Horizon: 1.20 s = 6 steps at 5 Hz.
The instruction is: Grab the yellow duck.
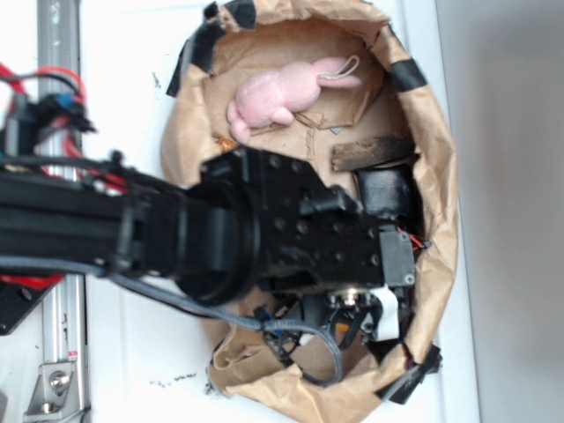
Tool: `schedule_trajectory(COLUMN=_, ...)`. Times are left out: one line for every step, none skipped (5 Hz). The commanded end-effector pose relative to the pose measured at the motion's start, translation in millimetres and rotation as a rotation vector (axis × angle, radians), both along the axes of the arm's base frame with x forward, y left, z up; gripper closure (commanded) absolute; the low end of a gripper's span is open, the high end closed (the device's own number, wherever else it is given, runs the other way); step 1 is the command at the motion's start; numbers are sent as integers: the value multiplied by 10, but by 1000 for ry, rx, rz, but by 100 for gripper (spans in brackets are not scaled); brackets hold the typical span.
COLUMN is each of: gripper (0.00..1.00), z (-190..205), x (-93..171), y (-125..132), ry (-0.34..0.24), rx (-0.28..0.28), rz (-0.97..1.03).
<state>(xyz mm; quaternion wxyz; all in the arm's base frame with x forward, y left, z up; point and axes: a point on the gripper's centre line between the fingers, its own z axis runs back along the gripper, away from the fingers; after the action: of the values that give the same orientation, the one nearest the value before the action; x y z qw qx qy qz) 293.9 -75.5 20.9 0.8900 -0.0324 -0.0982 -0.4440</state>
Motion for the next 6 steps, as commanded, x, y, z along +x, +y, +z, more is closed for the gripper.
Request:
schedule_trajectory(gripper=100, z=-4, x=-54, y=-321, ry=-16, rx=-6, rz=91)
schedule_trajectory(gripper=100, z=36, x=-46, y=-262, ry=-15, rx=-13, rz=152)
schedule_trajectory(gripper=100, z=220, x=-57, y=-62, ry=22, rx=-65, rz=295)
schedule_trajectory(gripper=100, z=537, x=-210, y=274, ry=8, rx=-126, rz=460)
schedule_trajectory(gripper=100, z=676, x=-383, y=446, ry=32, rx=-106, rz=545)
schedule_trajectory(gripper=100, z=678, x=-367, y=418, ry=55, rx=-61, rz=590)
